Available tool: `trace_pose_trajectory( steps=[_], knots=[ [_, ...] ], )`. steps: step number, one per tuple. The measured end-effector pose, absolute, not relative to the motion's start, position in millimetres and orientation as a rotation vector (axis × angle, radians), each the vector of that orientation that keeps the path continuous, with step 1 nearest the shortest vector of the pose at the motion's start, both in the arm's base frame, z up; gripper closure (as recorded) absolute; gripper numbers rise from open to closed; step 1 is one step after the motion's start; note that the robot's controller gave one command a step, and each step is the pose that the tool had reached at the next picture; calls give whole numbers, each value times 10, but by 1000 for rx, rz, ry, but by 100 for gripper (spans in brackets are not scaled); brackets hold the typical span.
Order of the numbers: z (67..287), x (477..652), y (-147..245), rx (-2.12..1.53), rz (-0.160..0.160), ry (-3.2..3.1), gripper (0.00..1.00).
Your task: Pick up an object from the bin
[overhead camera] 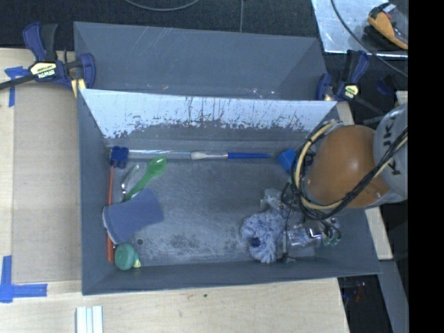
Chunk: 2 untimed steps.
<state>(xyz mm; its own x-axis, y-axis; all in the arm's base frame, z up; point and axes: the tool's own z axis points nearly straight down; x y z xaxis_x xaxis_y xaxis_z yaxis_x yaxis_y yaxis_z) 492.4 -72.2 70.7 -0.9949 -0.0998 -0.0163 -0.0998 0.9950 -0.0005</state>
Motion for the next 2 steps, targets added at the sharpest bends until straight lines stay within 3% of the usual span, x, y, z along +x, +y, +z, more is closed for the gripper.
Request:
trace_pose_trajectory(
  steps=[1,2],
  knots=[
    [711,5035,-965,188,4,3131,100],
    [713,5035,-965,188,4,3131,100]
  ],
)
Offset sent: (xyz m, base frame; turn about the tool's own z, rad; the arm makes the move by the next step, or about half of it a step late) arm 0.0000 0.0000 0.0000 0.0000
